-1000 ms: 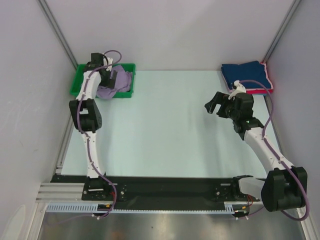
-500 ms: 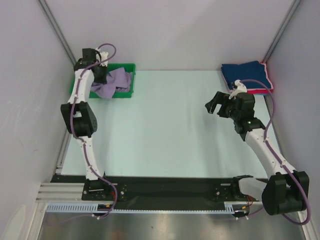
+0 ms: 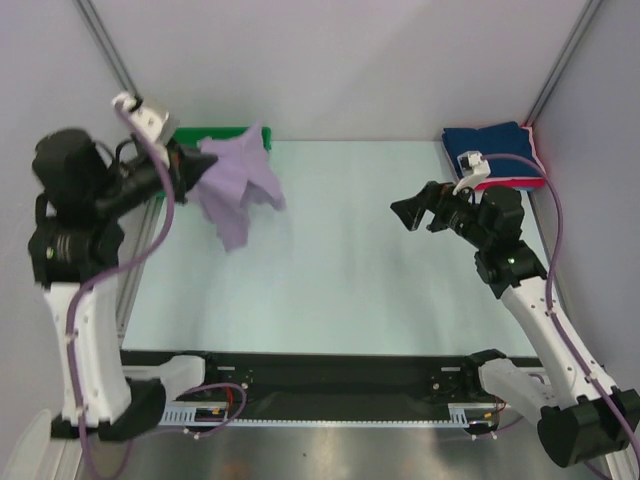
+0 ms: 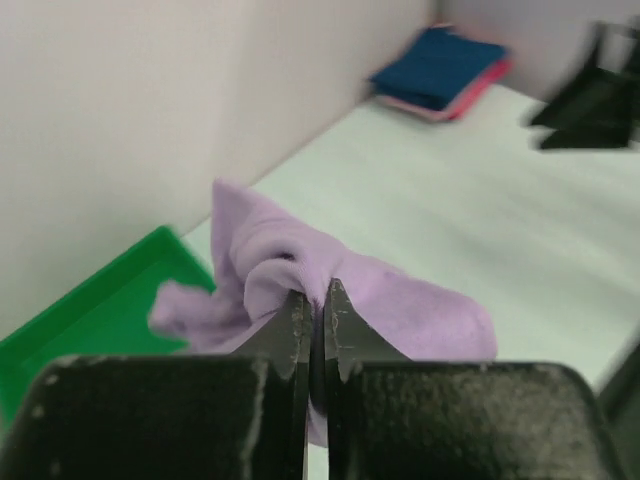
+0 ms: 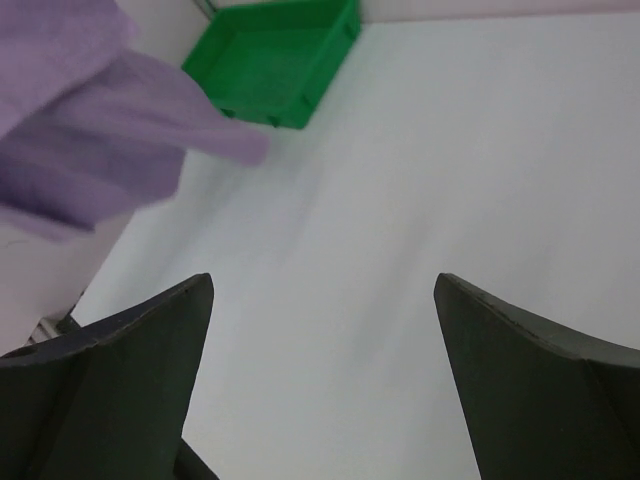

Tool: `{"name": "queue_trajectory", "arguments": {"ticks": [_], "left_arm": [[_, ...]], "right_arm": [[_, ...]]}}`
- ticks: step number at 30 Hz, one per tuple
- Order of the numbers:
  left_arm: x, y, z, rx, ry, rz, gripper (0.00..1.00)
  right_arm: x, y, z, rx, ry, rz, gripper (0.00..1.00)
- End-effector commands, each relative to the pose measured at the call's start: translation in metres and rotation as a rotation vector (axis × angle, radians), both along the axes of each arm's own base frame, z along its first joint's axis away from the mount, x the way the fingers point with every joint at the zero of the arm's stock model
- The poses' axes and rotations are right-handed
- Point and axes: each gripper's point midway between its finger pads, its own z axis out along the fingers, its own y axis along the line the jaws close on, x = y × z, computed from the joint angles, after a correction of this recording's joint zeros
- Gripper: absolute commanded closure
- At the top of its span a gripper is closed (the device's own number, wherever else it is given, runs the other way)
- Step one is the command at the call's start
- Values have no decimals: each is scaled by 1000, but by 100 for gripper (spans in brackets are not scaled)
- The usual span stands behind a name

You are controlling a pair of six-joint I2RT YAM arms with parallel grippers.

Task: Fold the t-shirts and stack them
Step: Move the tshirt to the center of the board

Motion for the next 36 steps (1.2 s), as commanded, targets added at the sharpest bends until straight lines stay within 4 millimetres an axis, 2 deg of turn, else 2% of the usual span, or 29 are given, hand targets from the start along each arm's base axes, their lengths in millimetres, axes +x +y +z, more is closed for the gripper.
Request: {"name": "queue_trajectory", "arguments": {"ticks": [1, 2, 3, 5, 6, 7, 8, 10, 12, 13, 16, 17, 18, 19, 20, 21, 22, 23, 24, 26, 28, 29, 30, 31, 32, 33, 34, 35, 36], "left_arm": [[-55, -48, -50, -82, 188, -344, 100], [-65, -56, -57, -107, 210, -393, 100], [-70, -60, -76, -131, 250, -404, 100], [-71, -66, -99, -131, 301, -417, 100], [-64, -68, -123, -128, 344, -408, 100], [-57, -68, -136, -110, 359, -384, 100], [-52, -73, -150, -84, 372, -386, 100], [-26, -79, -188, -41, 433, -335, 100], [-8, -87, -198, -21, 457, -323, 100], [7, -94, -215, -4, 513, -317, 100], [28, -118, -212, 55, 506, -325, 100], [36, -131, -224, 63, 549, -344, 100], [45, -141, -207, 54, 513, -356, 99], [51, -148, -205, 56, 512, -367, 100], [61, -158, -218, 68, 551, -374, 100], [70, -163, -200, 60, 521, -375, 98], [83, -160, -204, 70, 527, -333, 91], [96, -157, -214, 89, 544, -293, 79], [106, -152, -216, 101, 533, -262, 45], [125, -126, -231, 129, 545, -153, 18], [115, -111, -246, 118, 594, -148, 1], [112, -101, -241, 82, 580, -149, 1], [90, -90, -249, 79, 594, -141, 0], [79, -81, -249, 77, 581, -123, 0], [74, -69, -255, 94, 568, -78, 0], [48, -59, -270, 111, 593, -62, 1], [36, -55, -283, 135, 613, -63, 3], [18, -49, -300, 163, 670, -68, 13], [-4, -41, -326, 197, 742, -69, 19]], "right_arm": [[-27, 11, 40, 21, -101, 102, 0], [-32, 12, 40, 20, -98, 112, 0], [-39, 13, 42, 21, -107, 129, 0], [-45, 11, 35, 11, -84, 137, 0], [-48, 12, 32, 8, -78, 145, 0], [-51, 11, 30, 7, -72, 143, 0], [-52, 9, 18, -1, -33, 136, 0], [-52, 7, 3, -4, 28, 111, 0], [-52, 6, -10, -9, 72, 92, 0], [-52, 5, -17, -16, 100, 81, 0], [-51, 5, -29, -23, 148, 48, 0], [-51, 5, -36, -33, 173, 37, 1], [-47, 1, -42, -44, 193, 0, 2], [-47, 1, -50, -56, 221, -14, 2], [-44, -1, -58, -67, 249, -35, 6], [-41, -4, -64, -62, 278, -76, 8], [-42, -4, -71, -63, 301, -79, 13], [-42, -1, -76, -61, 321, -75, 16], [-41, 2, -84, -60, 349, -76, 18], [-45, 10, -99, -84, 386, -67, 26], [-46, 18, -112, -112, 419, -58, 33], [-50, 27, -115, -133, 419, -40, 36], [-50, 32, -122, -151, 433, -34, 37], [-49, 38, -122, -152, 422, -28, 38], [-50, 47, -126, -167, 417, -20, 39], [-49, 51, -127, -171, 415, -23, 40], [-43, 57, -137, -182, 431, -31, 40], [-39, 62, -136, -186, 425, -38, 40], [-35, 67, -139, -189, 432, -37, 40]]}}
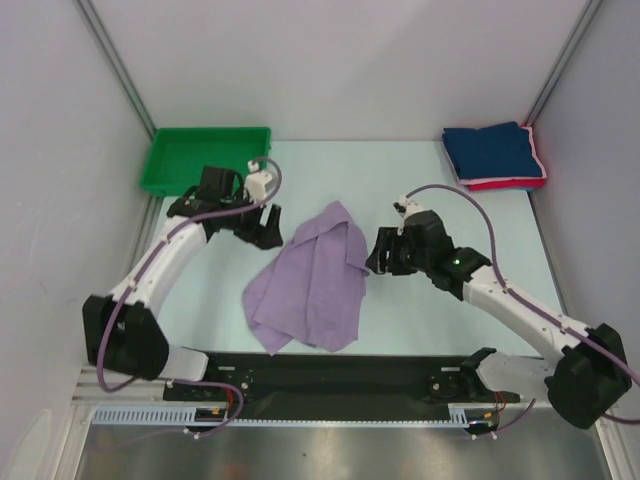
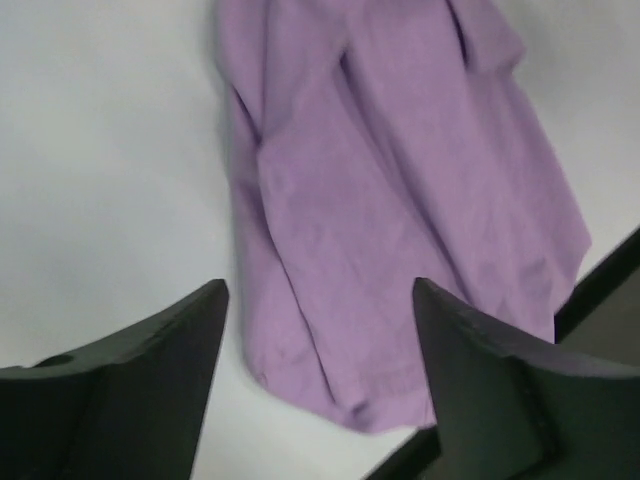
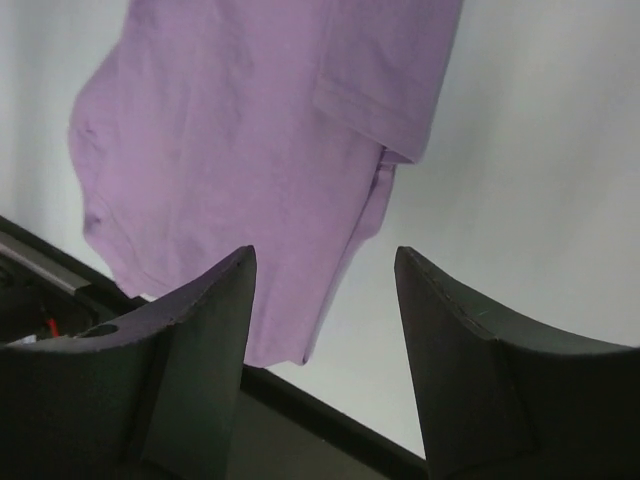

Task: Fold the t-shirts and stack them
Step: Move the tshirt to the center of the board, then flatten the tshirt out

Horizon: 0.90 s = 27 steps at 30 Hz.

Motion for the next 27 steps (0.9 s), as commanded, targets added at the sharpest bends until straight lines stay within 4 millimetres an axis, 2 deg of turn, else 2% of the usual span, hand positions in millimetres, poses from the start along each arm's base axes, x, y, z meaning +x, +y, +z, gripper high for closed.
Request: {"name": "queue_trajectory", "arguments": {"ticks": [1, 3, 4, 5, 7, 8, 11, 12, 14, 15, 17, 18, 19, 21, 23, 24, 26, 27], "left_arm": [[-52, 15, -22, 72, 29, -45, 24], [-78, 31, -49, 160, 116, -80, 35], [-85, 36, -56, 191, 131, -108, 36], [-95, 41, -63, 214, 181, -108, 39], [-94, 43, -60, 241, 173, -134, 36], [-95, 43, -65, 247, 178, -143, 32], [-93, 42, -82, 280, 219, -162, 31], [-95, 40, -86, 283, 237, -174, 32], [-96, 34, -94, 293, 256, -200, 34], [-98, 32, -101, 301, 274, -214, 34], [-100, 24, -106, 281, 286, -237, 36], [-101, 23, -110, 277, 303, -241, 37], [-100, 21, -112, 271, 308, -237, 37], [-98, 19, -114, 262, 315, -242, 39], [-96, 15, -115, 257, 319, -253, 39], [-95, 13, -114, 253, 316, -260, 39], [-95, 7, -117, 256, 320, -275, 39], [-94, 4, -117, 252, 319, -283, 39]], "right_arm": [[33, 11, -13, -47, -21, -96, 36], [50, 15, -16, -79, -33, -133, 33], [58, 18, -32, -115, -1, -139, 30], [65, 19, -38, -142, 5, -142, 30], [80, 33, -34, -137, -1, -125, 29], [82, 40, -53, -155, 45, -101, 29], [99, 56, -56, -150, 58, -91, 30], [103, 57, -70, -174, 84, -97, 30], [111, 60, -71, -187, 86, -105, 35], [112, 61, -80, -201, 106, -105, 38], [116, 59, -84, -218, 117, -112, 58], [115, 54, -91, -239, 137, -124, 68], [116, 50, -92, -248, 147, -142, 87], [120, 29, -97, -254, 170, -190, 100], [122, 16, -91, -238, 164, -217, 100], [124, 2, -93, -239, 171, -246, 100], [126, -16, -81, -232, 153, -279, 100], [126, -33, -84, -232, 165, -313, 100]]}}
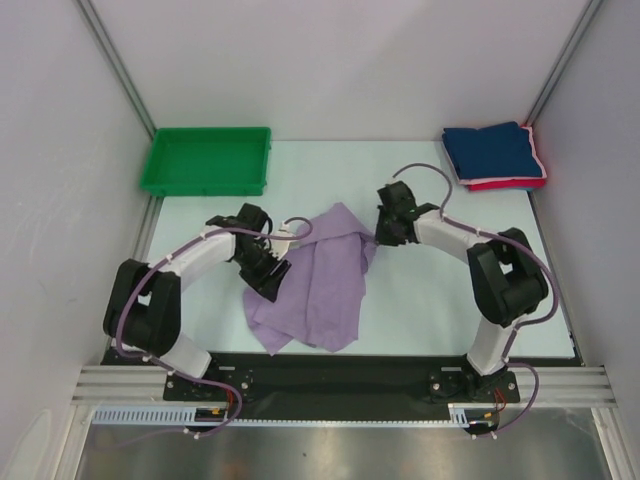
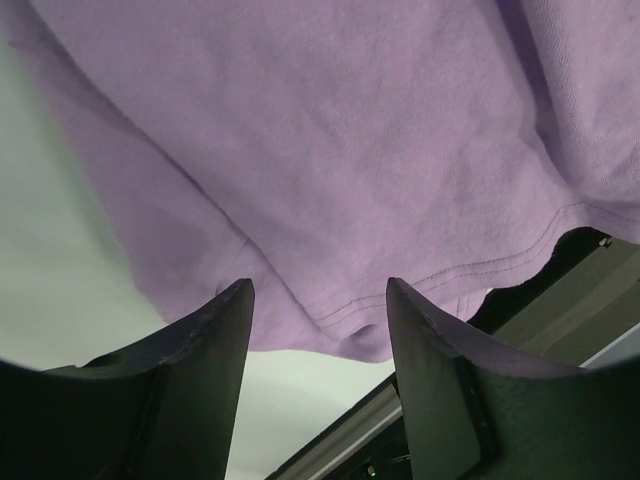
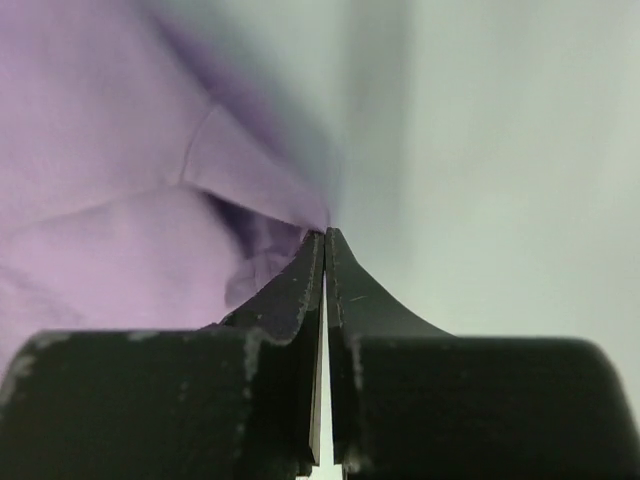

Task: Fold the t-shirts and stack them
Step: Flatten the tshirt out

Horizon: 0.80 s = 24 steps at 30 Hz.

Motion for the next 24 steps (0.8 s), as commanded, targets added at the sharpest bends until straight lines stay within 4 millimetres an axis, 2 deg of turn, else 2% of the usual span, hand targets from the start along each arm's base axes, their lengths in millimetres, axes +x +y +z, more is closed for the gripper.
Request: {"name": "queue_trajectory", "arguments": {"ticks": [1, 2, 3, 5, 8, 9, 10, 12, 14, 20, 23, 24], "left_arm": [[9, -21, 5, -49, -32, -64, 39], [10, -24, 2, -49, -25, -66, 38], [11, -25, 1, -48, -27, -71, 38], [16, -27, -1, -38, -29, -72, 38], [18, -28, -3, -31, -32, -72, 40], [14, -27, -6, -26, -18, -75, 41], [12, -27, -9, -16, -19, -97, 41], [4, -27, -17, -2, 2, -118, 42], [7, -29, -20, -5, -2, -124, 42], [51, -38, -2, -13, -127, -99, 41], [68, -31, -3, 9, -160, -69, 41], [71, -23, -8, 46, -169, -55, 41]], "right_arm": [[5, -46, 24, 1, -47, -109, 100], [6, -53, 34, 17, -68, -124, 100], [4, -71, 31, 9, -54, -158, 100], [1, -87, 40, 20, -70, -180, 100], [-12, -119, 37, -17, -52, -224, 100], [-17, -127, 45, -24, -68, -230, 100], [-24, -139, 39, -26, -51, -250, 100], [-28, -143, 50, 1, -91, -240, 100], [-34, -141, 50, 13, -94, -219, 100], [-41, -142, 52, 6, -92, -193, 100], [-43, -144, 56, -1, -107, -190, 100], [-44, -145, 57, -5, -108, -193, 100]]}}
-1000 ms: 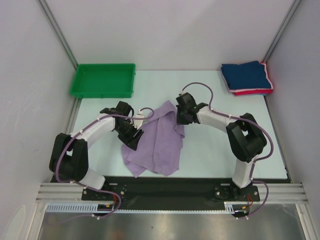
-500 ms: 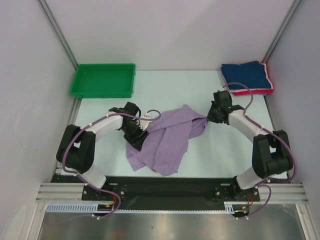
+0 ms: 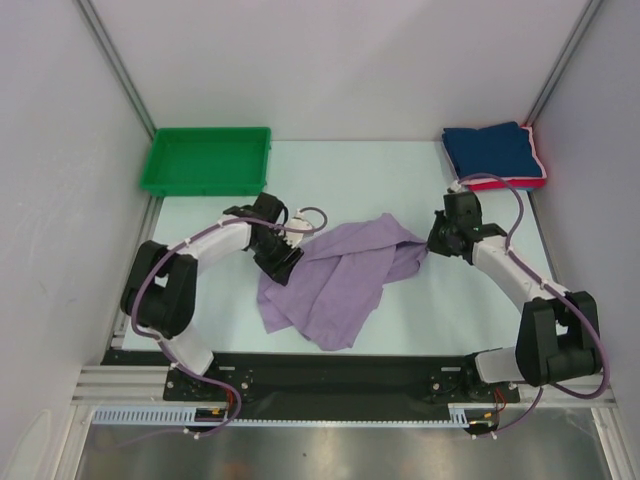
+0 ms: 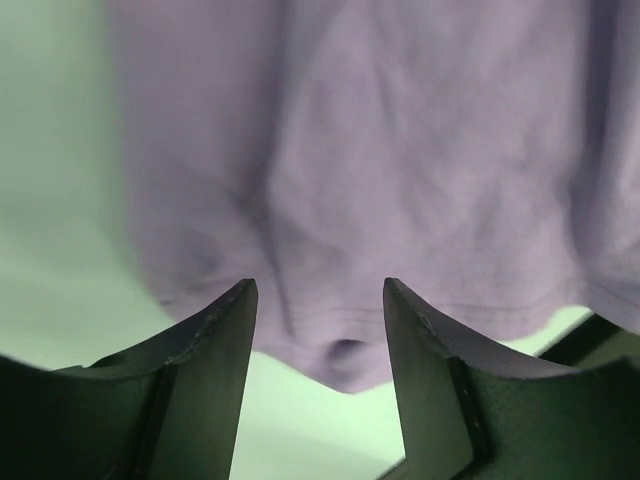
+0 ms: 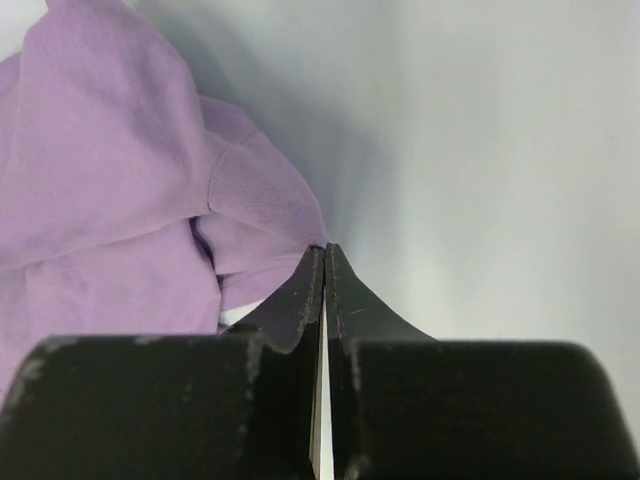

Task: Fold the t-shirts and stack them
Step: Flatten the tshirt out

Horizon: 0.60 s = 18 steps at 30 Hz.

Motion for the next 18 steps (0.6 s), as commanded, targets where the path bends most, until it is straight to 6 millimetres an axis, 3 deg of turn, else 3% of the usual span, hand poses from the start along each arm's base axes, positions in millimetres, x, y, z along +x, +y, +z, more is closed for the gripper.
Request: {"name": "queue_trajectory", "arguments": {"ticks": [1, 3, 6, 13, 15, 17, 18], "left_arm": [[33, 13, 0, 50, -105, 25, 42], [18, 15, -14, 56, -38, 11, 46], [-12, 2, -15, -33, 55, -50, 51], [-28, 1, -14, -44, 62, -105, 59], [-25, 3, -16, -29, 64, -101, 73], [-23, 2, -10, -34, 54, -97, 100], [-18, 0, -3, -40, 34, -97, 100]], "right_arm": [[-3, -3, 13, -16, -39, 15, 100], [-4, -4, 17, -19, -47, 13, 100], [-4, -7, 18, -27, -53, 8, 100], [-1, -6, 20, -25, -51, 11, 100], [0, -7, 24, -28, -60, 7, 100], [0, -10, 29, -33, -68, 0, 100], [1, -10, 35, -32, -75, -1, 100]]}}
